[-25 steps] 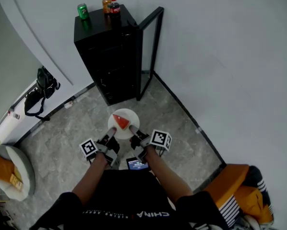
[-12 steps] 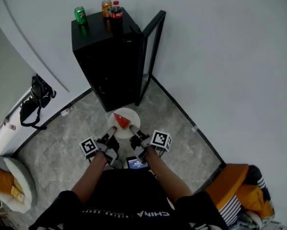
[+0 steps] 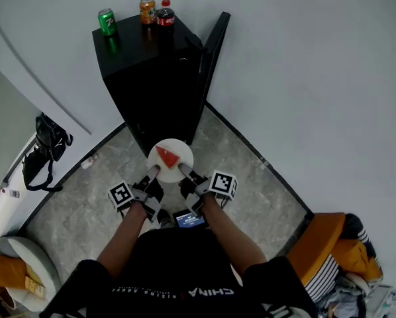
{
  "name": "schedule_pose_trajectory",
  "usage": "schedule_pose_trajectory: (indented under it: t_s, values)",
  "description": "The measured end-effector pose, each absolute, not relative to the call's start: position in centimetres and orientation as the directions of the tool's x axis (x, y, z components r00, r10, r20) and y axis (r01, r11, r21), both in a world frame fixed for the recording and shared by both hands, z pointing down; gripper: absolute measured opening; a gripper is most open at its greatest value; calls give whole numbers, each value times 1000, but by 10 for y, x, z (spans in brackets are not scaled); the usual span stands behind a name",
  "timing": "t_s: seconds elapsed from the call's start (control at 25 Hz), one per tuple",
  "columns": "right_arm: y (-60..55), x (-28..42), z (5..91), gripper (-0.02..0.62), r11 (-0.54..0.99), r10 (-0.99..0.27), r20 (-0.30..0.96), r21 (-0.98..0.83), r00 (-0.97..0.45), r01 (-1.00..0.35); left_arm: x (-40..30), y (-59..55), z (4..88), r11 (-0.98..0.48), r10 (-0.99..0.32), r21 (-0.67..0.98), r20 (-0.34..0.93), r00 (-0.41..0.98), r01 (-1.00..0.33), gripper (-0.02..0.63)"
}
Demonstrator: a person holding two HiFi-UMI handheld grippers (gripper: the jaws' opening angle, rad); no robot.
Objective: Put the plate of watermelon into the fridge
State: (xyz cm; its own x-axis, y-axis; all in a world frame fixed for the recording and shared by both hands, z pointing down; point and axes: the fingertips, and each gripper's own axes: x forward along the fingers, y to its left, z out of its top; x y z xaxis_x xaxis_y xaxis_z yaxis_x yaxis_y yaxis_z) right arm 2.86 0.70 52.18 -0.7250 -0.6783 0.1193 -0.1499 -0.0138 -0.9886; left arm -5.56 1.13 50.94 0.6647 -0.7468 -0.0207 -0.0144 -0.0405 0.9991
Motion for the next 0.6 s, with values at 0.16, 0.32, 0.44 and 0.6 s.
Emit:
schedule_pose_trajectory:
  t_s: [0.16,0.32,0.44,0.6]
  values:
    - [1,20,526,31,-27,-694,139,-985,-707,-168,-64,2,514,-35,-728,999,-27,685,2,41]
    - [-3,21,533,31,-42,-693,149,-985,-705,-167,-63,-1,524,-10,-722,1000,-12,692,6,41]
    - [-12,24,542,31,-58,-683,161,-984,-712,-167,-60,-10,532,5,-728,1000,3,685,1,40]
    - [-29,30,548,31,-67,-659,162,-985,-734,-157,-53,-25,539,17,-748,1000,20,664,-11,41]
